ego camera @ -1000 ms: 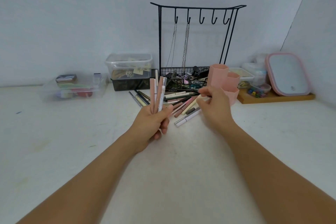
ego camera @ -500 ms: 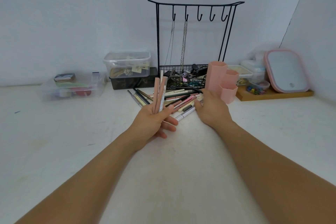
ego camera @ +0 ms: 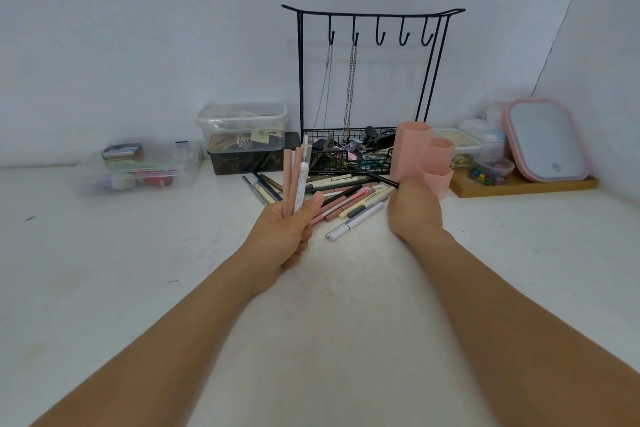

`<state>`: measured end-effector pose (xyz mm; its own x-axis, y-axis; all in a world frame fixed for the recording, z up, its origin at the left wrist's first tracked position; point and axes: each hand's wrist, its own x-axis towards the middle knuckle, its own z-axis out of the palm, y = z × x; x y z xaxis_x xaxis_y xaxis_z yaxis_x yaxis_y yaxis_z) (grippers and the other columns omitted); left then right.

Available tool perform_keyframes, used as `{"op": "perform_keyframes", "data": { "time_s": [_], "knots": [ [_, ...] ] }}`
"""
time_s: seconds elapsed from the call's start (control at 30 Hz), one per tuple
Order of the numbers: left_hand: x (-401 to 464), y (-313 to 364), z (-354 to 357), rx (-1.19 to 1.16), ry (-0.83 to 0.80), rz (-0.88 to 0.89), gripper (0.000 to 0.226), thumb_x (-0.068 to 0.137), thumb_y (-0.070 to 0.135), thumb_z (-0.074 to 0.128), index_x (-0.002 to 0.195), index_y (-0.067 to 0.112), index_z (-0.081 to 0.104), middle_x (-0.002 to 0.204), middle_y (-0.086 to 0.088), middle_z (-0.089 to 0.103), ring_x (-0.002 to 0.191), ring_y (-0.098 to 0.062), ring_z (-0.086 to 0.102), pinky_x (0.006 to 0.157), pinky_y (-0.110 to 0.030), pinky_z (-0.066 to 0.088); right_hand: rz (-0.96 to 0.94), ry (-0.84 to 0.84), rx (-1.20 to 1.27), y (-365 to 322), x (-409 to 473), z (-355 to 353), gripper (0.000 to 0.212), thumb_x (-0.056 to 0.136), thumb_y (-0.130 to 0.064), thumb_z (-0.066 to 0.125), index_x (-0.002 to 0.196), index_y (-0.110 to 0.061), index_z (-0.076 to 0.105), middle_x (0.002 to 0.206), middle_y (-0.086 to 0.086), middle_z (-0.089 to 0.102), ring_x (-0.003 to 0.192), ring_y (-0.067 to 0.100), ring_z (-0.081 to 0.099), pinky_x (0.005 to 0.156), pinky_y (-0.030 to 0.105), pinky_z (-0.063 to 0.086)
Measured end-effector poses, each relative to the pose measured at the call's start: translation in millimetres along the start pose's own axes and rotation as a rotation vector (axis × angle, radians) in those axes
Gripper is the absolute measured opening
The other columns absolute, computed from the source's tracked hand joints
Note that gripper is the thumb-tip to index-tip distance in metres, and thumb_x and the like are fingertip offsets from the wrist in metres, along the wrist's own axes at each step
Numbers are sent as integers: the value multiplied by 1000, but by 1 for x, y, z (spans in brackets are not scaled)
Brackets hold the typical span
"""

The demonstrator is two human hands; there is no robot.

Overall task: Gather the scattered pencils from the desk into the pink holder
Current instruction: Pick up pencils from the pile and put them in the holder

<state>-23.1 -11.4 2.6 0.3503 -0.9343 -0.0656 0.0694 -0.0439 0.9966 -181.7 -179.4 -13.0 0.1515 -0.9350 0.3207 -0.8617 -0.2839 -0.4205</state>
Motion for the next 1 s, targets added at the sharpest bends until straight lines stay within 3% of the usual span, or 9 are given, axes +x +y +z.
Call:
{"op": "perform_keyframes", "data": {
  "time_s": [0.27,0.57,0.73,1.0],
  "knots": [
    [2,-3,-2,25,11,37,45,93,45,67,65,16,48,55,-2,47,47,-16,48,37,-23,32,-1,37,49,-4,0,-3,21,99,-2,47,118,-4,55,115,15,57,102,31,59,87,40,50],
    [1,0,-2,-12,-14,27,41,91,42,69,71,22,40,52,6,30,46,-11,18,38,-20,18,30,-18,-10,-2,1,-5,18,100,-6,50,115,-5,60,115,14,62,106,30,60,86,34,48],
    [1,0,-1,-34,9,11,43,95,41,66,69,23,36,54,5,28,46,-11,19,37,-20,19,31,4,51,0,1,-4,16,101,-10,52,115,-6,60,113,13,62,99,27,59,78,31,43],
    [4,0,-2,-71,46,8,35,96,41,66,78,17,47,52,6,35,45,-10,26,36,-19,24,-9,77,243,-9,-4,-2,7,102,-17,52,100,-12,57,104,9,60,88,26,60,77,38,52]
  ]
}}
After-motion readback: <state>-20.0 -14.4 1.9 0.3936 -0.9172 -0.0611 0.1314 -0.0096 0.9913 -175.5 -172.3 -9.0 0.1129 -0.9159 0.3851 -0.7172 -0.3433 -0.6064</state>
